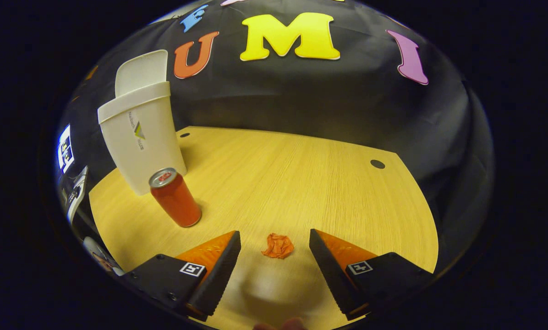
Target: Press the lid of the desktop garbage bin to open it, pick up the crumpled paper on the desktop and throw it into the bin, then pick up the pop can on the desktop and drop it into the bin, and finally close the garbage bin lid.
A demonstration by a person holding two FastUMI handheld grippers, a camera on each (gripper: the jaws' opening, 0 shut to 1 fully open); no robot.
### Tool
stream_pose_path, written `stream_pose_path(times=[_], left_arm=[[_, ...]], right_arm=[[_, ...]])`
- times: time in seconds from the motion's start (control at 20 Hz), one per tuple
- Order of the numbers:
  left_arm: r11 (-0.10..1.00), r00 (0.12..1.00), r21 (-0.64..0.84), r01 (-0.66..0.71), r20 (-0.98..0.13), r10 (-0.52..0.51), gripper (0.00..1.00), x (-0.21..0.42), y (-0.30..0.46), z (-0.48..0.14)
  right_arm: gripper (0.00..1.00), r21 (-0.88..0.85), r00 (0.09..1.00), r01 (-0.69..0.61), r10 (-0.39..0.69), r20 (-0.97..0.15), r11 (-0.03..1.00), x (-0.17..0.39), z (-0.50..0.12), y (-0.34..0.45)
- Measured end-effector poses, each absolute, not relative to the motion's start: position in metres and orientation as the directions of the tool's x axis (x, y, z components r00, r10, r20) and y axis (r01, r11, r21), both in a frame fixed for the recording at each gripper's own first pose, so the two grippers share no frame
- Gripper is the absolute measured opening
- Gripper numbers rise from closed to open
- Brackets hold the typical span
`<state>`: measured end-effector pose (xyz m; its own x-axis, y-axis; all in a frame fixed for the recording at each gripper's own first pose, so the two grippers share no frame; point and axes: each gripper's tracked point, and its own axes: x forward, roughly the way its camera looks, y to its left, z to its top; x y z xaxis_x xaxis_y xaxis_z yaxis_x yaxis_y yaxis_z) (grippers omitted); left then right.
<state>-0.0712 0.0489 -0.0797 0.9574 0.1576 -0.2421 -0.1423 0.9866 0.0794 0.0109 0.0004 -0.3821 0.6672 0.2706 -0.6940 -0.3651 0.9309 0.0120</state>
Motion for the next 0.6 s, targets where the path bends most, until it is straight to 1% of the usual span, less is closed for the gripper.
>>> stream_pose_path(times=[0.25, 0.3, 0.35, 0.4, 0.45, 0.5, 0.55, 0.6], left_arm=[[0.979, 0.947, 0.089, -0.183, -0.253, 0.2, 1.0, -0.08, 0.067, -0.086], [0.977, 0.943, 0.099, -0.19, -0.258, 0.209, 1.0, -0.081, 0.071, -0.09], [0.973, 0.938, 0.108, -0.202, -0.265, 0.225, 1.0, -0.085, 0.077, -0.093], [0.971, 0.934, 0.11, -0.213, -0.271, 0.235, 1.0, -0.087, 0.081, -0.095], [0.969, 0.931, 0.108, -0.22, -0.272, 0.242, 1.0, -0.089, 0.084, -0.096], [0.968, 0.93, 0.108, -0.227, -0.271, 0.248, 1.0, -0.091, 0.086, -0.095], [0.966, 0.929, 0.112, -0.232, -0.27, 0.255, 1.0, -0.092, 0.089, -0.094], [0.965, 0.929, 0.115, -0.234, -0.268, 0.257, 1.0, -0.092, 0.091, -0.093]], right_arm=[[0.96, 0.008, 0.609, -0.391, 0.265, -0.747, 0.92, 0.018, -0.421, 0.007], [0.96, 0.013, 0.602, -0.389, 0.265, -0.753, 0.921, 0.018, -0.423, 0.008], [0.94, 0.018, 0.599, -0.381, 0.262, -0.757, 0.924, 0.02, -0.427, 0.009], [0.95, 0.02, 0.596, -0.372, 0.255, -0.761, 0.928, 0.022, -0.43, 0.009], [0.94, 0.026, 0.594, -0.362, 0.253, -0.764, 0.932, 0.023, -0.433, 0.009], [0.87, 0.028, 0.59, -0.35, 0.244, -0.769, 0.936, 0.024, -0.436, 0.009], [0.76, 0.031, 0.59, -0.336, 0.236, -0.772, 0.941, 0.025, -0.437, 0.008], [0.71, 0.031, 0.59, -0.322, 0.226, -0.775, 0.946, 0.027, -0.439, 0.005]])
